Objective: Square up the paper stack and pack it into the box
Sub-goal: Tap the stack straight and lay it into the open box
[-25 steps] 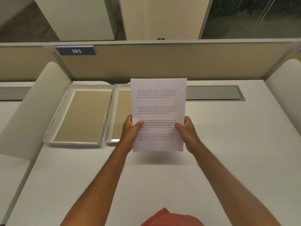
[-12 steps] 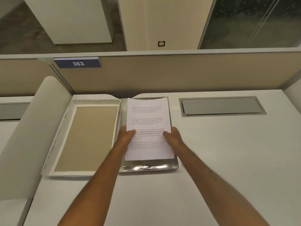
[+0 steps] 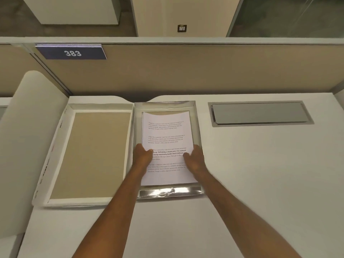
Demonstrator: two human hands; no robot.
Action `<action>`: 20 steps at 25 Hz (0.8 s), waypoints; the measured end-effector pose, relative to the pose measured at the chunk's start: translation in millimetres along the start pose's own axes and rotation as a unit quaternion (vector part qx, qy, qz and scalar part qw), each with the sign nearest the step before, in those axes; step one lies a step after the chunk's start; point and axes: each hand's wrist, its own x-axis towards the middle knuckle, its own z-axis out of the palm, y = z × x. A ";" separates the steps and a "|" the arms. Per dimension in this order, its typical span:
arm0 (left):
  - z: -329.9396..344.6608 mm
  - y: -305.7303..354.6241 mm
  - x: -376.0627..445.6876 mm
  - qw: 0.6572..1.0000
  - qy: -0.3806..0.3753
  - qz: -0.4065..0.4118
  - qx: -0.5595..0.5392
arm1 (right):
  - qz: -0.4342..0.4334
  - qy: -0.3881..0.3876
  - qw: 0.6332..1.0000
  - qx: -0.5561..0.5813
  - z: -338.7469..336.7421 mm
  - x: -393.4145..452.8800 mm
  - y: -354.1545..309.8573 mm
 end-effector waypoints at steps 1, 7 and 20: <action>1.6 1.1 -0.1 0.999 0.009 0.002 0.032 | -0.008 0.010 1.000 -0.012 2.3 1.0 1.3; 11.2 8.9 -7.7 0.966 0.062 0.040 0.248 | -0.057 0.069 0.988 -0.125 12.2 -10.5 3.5; 28.0 18.5 -21.6 0.817 0.116 0.191 0.532 | -0.235 0.112 0.888 -0.378 9.4 -24.3 1.8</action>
